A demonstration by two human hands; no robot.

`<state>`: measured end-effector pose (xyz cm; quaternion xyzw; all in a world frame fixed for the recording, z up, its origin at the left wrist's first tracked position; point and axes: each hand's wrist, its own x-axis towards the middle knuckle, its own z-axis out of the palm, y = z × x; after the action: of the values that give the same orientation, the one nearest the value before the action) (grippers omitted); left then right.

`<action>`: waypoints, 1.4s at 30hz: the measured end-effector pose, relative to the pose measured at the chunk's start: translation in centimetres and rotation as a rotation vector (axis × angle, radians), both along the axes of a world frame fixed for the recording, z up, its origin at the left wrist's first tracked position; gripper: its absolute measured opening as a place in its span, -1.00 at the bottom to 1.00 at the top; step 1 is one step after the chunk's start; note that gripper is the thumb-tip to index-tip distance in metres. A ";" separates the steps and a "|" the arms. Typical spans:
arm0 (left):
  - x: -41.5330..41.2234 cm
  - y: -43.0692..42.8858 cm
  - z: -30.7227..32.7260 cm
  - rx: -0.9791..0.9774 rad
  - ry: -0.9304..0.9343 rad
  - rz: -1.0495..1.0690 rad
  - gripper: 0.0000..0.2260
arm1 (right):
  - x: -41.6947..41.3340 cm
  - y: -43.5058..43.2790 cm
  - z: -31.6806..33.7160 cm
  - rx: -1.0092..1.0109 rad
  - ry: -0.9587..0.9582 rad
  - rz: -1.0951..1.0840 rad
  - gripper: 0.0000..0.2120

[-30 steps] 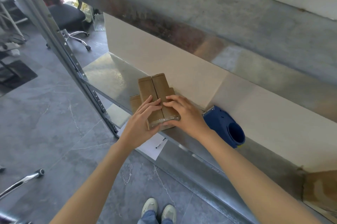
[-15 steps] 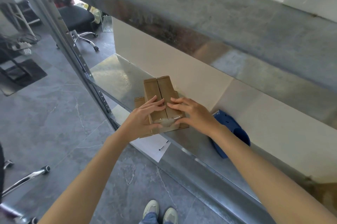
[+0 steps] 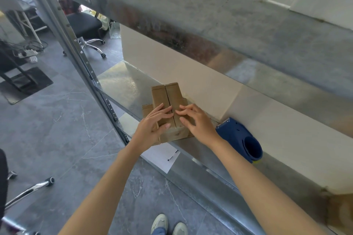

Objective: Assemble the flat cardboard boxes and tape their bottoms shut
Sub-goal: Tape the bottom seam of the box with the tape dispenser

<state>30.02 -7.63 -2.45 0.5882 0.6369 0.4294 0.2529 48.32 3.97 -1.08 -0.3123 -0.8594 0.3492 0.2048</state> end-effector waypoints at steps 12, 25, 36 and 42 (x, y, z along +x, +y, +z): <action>-0.9 -0.7 1.1 -0.099 0.015 -0.076 -0.66 | 1.4 0.2 1.3 -0.076 -0.096 0.094 -0.58; -0.6 -0.7 -0.3 0.023 0.105 -0.006 -0.46 | 1.8 0.2 0.7 0.081 -0.073 0.073 -0.51; -0.2 -0.3 -1.9 0.176 0.121 0.036 -0.59 | 1.6 -1.2 -1.3 0.090 0.009 -0.022 -0.57; 0.4 -0.3 -1.5 0.189 0.062 0.048 -0.62 | 1.6 -1.8 -1.9 0.040 0.057 -0.073 -0.57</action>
<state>30.38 -7.94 -3.99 0.6068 0.6151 0.4752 0.1664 49.87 2.20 -3.02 -0.3294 -0.8480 0.3331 0.2480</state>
